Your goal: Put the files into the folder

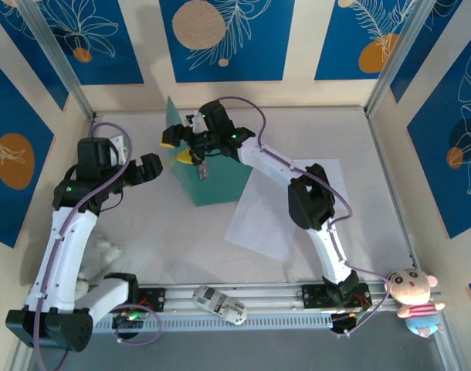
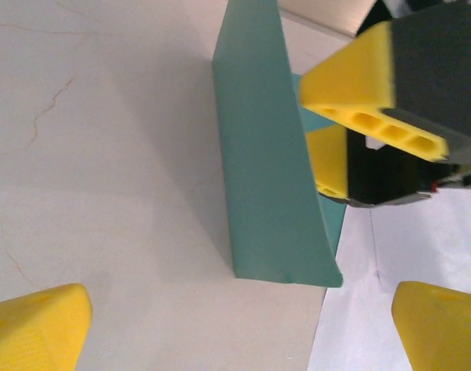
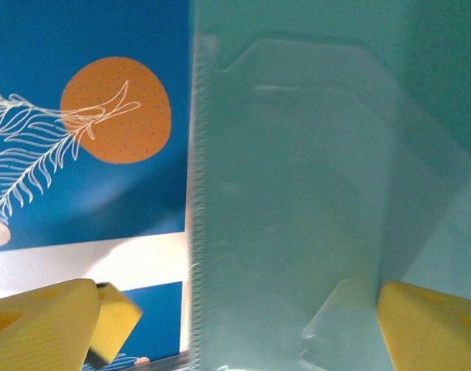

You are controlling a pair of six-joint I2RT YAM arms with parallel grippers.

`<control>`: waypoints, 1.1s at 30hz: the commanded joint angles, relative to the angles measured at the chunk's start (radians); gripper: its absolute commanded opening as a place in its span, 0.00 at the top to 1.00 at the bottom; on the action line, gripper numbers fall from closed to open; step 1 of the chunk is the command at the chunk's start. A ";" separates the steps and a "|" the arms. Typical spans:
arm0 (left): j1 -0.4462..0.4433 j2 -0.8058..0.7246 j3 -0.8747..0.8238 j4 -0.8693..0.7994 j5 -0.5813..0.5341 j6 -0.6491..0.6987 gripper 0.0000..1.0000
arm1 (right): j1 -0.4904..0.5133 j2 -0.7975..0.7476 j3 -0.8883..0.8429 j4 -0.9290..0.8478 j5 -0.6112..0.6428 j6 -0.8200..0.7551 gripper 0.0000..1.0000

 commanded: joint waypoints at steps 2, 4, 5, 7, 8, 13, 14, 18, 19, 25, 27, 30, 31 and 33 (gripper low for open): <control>0.010 -0.009 0.048 -0.060 -0.013 0.034 0.00 | 0.010 0.087 0.089 -0.009 -0.029 0.042 0.07; 0.009 -0.011 0.056 -0.071 -0.013 0.040 0.00 | 0.018 0.100 0.098 -0.017 -0.015 0.036 0.06; 0.009 -0.011 0.059 -0.074 -0.011 0.042 0.00 | 0.020 0.103 0.102 -0.017 -0.015 0.036 0.06; 0.010 -0.011 0.067 -0.079 -0.012 0.045 0.00 | 0.020 0.109 0.111 -0.022 -0.012 0.035 0.06; 0.009 -0.012 0.070 -0.080 -0.008 0.047 0.00 | 0.020 0.111 0.118 -0.030 -0.013 0.033 0.06; 0.009 0.009 0.095 -0.077 0.027 0.034 0.00 | 0.013 0.110 0.143 -0.073 -0.009 0.012 0.06; 0.009 0.017 0.100 -0.074 0.047 0.029 0.00 | 0.010 0.107 0.148 -0.082 -0.010 0.010 0.06; 0.010 0.045 0.115 -0.062 0.107 0.013 0.00 | 0.003 0.092 0.171 -0.120 -0.009 -0.013 0.06; 0.010 0.053 0.119 -0.058 0.122 0.011 0.00 | -0.001 0.086 0.175 -0.129 -0.011 -0.017 0.06; 0.009 0.121 0.137 -0.053 0.204 0.008 0.00 | -0.043 -0.007 0.126 -0.191 0.002 -0.085 0.06; 0.008 0.152 0.132 -0.037 0.240 0.001 0.00 | -0.064 -0.054 0.070 -0.204 0.016 -0.108 0.06; 0.004 0.211 0.121 0.003 0.276 -0.015 0.00 | -0.101 -0.146 -0.075 -0.172 0.021 -0.117 0.06; -0.001 0.241 0.125 0.016 0.288 -0.018 0.00 | -0.114 -0.186 -0.137 -0.150 0.024 -0.117 0.06; -0.018 0.298 0.137 0.035 0.291 -0.018 0.00 | -0.143 -0.257 -0.253 -0.115 0.032 -0.114 0.06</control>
